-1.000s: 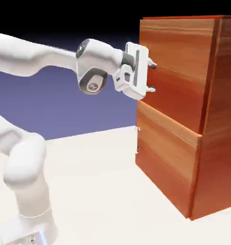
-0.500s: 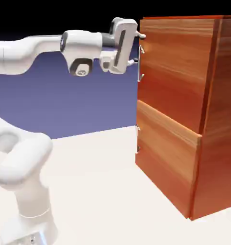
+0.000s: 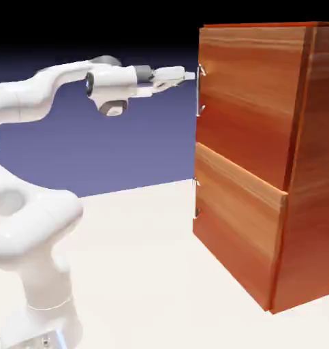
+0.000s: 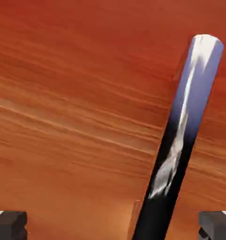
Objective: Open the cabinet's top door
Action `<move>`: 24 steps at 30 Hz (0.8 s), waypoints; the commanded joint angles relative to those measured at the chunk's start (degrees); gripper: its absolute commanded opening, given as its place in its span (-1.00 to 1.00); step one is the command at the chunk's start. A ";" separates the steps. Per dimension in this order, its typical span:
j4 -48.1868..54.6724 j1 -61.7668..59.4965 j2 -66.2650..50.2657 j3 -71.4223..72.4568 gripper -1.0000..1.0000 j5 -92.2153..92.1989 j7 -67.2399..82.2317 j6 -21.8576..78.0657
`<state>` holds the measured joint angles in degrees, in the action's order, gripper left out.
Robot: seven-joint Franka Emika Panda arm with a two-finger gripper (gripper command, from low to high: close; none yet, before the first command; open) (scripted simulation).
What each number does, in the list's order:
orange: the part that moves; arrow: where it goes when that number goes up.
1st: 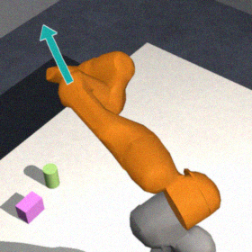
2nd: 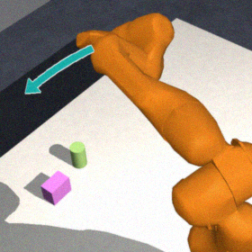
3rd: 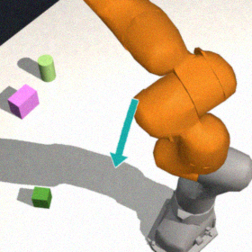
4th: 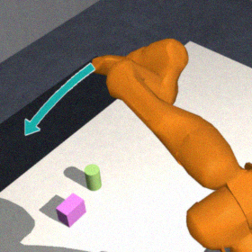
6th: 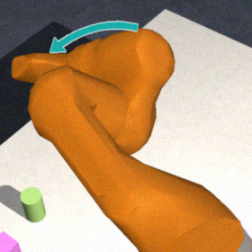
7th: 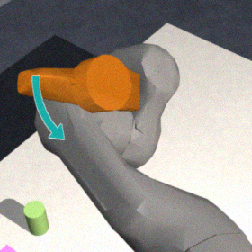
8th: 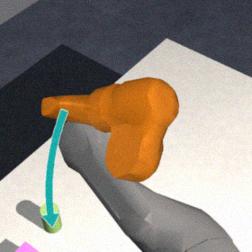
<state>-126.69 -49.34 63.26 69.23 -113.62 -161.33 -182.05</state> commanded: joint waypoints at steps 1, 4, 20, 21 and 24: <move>0.72 -1.05 0.64 1.45 0.00 -2.39 -2.50 -0.17; 2.68 -4.15 1.58 3.26 0.00 -5.06 -4.67 0.62; -10.51 -2.00 19.53 -6.26 -1.00 -12.46 -4.67 26.59; -12.51 -1.04 21.25 -7.38 -1.00 -12.72 -4.67 29.09; -18.34 1.48 26.27 -10.66 -1.00 -13.14 -4.67 36.56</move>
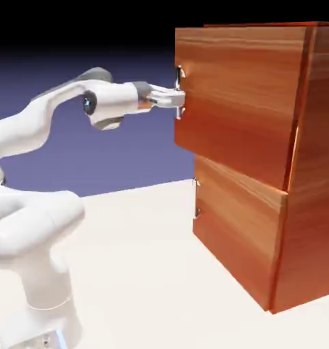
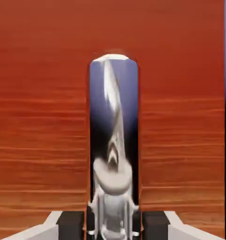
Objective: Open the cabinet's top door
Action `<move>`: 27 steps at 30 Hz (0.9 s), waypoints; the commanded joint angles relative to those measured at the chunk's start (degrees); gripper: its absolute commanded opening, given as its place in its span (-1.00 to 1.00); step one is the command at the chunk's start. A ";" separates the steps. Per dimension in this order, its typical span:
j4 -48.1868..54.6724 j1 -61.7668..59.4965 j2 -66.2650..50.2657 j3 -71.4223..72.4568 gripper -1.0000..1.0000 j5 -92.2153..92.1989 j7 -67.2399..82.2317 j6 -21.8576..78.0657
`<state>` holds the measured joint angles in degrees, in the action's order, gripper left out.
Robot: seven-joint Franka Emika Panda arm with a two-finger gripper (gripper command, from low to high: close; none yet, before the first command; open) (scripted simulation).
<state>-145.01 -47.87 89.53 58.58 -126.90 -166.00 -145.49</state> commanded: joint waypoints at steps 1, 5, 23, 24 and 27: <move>-1.90 0.73 1.62 -1.12 -1.00 0.11 0.00 2.50; -8.88 2.62 7.83 -5.58 -1.00 0.47 -0.06 12.47; -27.48 8.48 11.19 -41.35 -1.00 22.70 12.76 44.48; -27.68 6.75 11.26 -42.74 -1.00 23.31 12.98 46.98; -28.12 0.69 11.86 -45.19 -1.00 23.41 12.94 54.33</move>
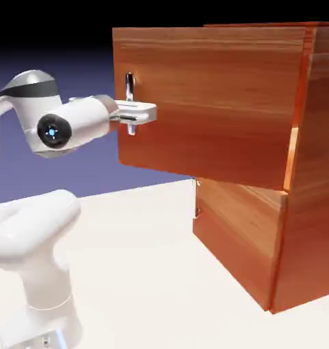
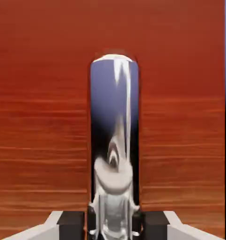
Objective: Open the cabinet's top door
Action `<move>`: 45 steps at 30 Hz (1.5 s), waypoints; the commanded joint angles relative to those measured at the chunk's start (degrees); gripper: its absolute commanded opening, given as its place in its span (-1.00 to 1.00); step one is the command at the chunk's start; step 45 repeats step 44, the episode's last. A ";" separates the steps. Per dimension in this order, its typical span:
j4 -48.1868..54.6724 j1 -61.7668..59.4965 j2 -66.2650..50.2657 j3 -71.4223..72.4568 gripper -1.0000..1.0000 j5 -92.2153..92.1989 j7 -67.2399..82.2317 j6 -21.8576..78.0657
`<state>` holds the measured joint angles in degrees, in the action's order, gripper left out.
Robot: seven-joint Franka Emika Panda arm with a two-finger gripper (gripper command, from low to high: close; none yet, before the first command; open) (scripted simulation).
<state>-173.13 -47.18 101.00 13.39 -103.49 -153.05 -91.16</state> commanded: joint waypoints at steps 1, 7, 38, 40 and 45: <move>-0.10 -2.08 0.49 -0.59 -1.00 -0.17 -0.03 2.38; 0.80 -9.73 -5.97 -9.61 -1.00 6.34 4.96 15.47; 41.68 16.11 -70.35 -51.90 -1.00 52.25 42.91 51.08; 45.66 18.68 -74.50 -54.46 -1.00 53.80 45.51 54.17; 50.55 21.56 -79.65 -57.51 1.00 55.57 49.09 58.10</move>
